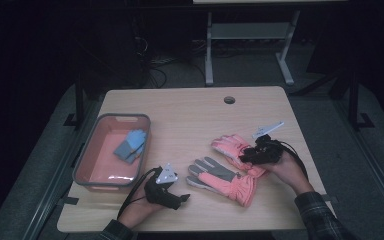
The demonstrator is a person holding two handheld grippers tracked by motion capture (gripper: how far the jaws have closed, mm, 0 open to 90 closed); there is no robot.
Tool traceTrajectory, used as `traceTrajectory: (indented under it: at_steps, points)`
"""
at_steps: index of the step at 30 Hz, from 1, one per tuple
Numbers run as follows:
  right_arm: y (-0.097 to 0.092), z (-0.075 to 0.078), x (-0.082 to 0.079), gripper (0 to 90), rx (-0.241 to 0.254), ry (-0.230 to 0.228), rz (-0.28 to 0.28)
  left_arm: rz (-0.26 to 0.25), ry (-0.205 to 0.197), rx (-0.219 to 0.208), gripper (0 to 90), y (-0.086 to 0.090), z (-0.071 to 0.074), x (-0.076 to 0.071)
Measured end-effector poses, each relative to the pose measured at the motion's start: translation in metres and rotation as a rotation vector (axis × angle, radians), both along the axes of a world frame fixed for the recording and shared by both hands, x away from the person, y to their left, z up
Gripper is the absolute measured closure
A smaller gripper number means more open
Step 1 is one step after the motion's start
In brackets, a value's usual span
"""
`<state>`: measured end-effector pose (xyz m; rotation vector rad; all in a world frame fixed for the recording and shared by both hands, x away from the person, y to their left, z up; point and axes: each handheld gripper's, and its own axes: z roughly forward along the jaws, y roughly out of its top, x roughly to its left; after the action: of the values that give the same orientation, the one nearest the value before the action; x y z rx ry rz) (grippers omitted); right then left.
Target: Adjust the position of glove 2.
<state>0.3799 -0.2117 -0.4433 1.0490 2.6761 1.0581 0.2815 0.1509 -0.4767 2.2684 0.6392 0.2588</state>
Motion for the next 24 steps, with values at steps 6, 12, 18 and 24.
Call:
traceTrajectory:
  at_steps: [6,12,18,24]
  points:
    - [0.003,-0.006,0.000,73.3,-0.033,-0.030,0.016,0.000,0.000,0.001,13.0,0.000,0.000,0.000]
    - [-0.001,-0.007,0.001,88.0,-0.004,-0.043,0.043,0.000,0.000,0.001,13.0,0.000,0.000,0.000]
    - [-0.012,0.002,0.003,89.6,0.065,-0.065,0.062,0.001,-0.003,0.002,13.0,0.000,0.000,0.000]
    - [-0.017,0.015,0.003,89.7,0.111,-0.080,0.061,-0.001,-0.004,0.004,13.0,0.000,0.000,0.001]
